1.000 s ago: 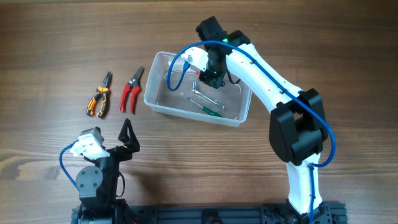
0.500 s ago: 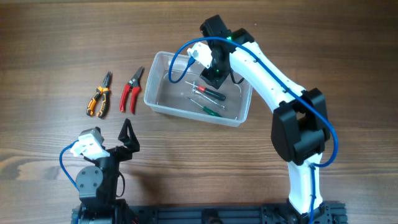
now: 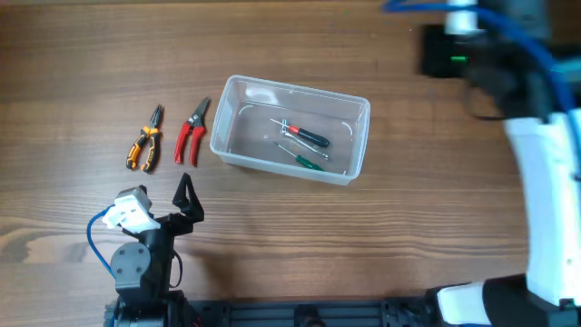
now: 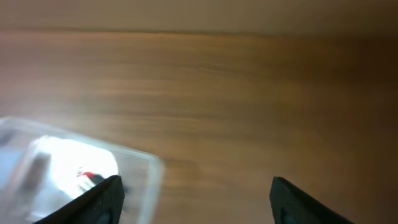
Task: Pack container
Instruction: 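Raise the right arm away from the container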
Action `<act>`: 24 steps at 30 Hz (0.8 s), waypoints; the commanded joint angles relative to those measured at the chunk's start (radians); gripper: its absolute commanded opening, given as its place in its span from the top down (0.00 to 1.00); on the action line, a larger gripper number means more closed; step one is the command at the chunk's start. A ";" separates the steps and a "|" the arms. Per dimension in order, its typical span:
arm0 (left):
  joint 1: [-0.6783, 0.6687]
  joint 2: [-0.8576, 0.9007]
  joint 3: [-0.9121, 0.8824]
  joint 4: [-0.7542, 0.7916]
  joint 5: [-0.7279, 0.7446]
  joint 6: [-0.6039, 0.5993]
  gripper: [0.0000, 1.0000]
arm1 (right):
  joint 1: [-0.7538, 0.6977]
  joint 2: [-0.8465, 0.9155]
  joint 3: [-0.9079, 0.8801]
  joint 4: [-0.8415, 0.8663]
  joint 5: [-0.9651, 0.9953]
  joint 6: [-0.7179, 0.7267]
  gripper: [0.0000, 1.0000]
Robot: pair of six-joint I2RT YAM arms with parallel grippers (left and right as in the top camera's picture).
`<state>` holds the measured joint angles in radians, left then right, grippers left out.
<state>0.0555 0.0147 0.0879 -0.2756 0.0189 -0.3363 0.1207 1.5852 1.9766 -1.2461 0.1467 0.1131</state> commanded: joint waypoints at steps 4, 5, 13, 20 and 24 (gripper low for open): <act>0.008 -0.004 -0.003 0.003 -0.010 -0.012 0.00 | -0.176 0.048 -0.006 -0.132 0.034 0.006 0.00; 0.008 -0.004 -0.003 0.003 -0.010 -0.012 0.00 | -0.180 0.048 -0.006 -0.130 0.034 0.006 0.00; 0.008 -0.004 -0.003 0.003 -0.010 -0.012 0.00 | -0.180 0.048 -0.006 -0.130 0.034 0.006 0.00; 0.008 -0.004 -0.003 0.080 -0.150 -0.010 0.00 | -0.180 0.048 -0.006 -0.130 0.034 0.006 0.00; 0.008 0.015 0.039 0.116 -0.086 -0.013 0.00 | -0.180 0.048 -0.006 -0.130 0.034 0.006 0.00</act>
<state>0.0555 0.0147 0.0883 -0.1463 -0.0746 -0.3363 -0.0589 1.6287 1.9697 -1.3758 0.1658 0.1303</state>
